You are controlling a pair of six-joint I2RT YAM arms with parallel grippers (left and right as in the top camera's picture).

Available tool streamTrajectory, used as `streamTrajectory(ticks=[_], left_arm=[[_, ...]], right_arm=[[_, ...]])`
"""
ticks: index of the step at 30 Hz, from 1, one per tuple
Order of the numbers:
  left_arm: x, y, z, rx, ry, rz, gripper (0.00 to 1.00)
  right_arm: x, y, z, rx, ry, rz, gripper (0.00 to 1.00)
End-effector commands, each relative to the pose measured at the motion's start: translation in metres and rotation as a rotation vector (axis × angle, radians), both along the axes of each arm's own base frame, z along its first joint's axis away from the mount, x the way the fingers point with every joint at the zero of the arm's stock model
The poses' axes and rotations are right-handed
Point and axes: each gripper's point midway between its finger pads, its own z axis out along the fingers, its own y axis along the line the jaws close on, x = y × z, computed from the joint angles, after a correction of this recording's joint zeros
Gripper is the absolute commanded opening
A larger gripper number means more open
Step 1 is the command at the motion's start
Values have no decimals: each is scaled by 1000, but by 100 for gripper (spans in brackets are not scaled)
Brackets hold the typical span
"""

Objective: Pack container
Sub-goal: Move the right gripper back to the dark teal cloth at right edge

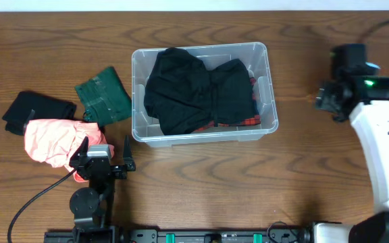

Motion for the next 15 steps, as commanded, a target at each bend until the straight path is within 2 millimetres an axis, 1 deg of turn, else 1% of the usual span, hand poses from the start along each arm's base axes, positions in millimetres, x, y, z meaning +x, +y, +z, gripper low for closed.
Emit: streamTrajectory(ticks=[1,5,8,11,15], left_arm=[[0,0,-15,-12,37,-2,98],[0,0,-16,-12,37,-2,98],[0,0,-15,-12,37,-2,98],[0,0,-15,-12,37,-2,98],[0,0,-15,-12,37,-2,98]], right_arm=[[-21,-30,-36,30,39,-170,99],[-47,-59,-77,39,91,-267,99],[-64,-84,-96,-4,116,-325,99],[-76,-108,-106,-30,126,-368,99],[-89,-132,-111,-46,128,-441,99]])
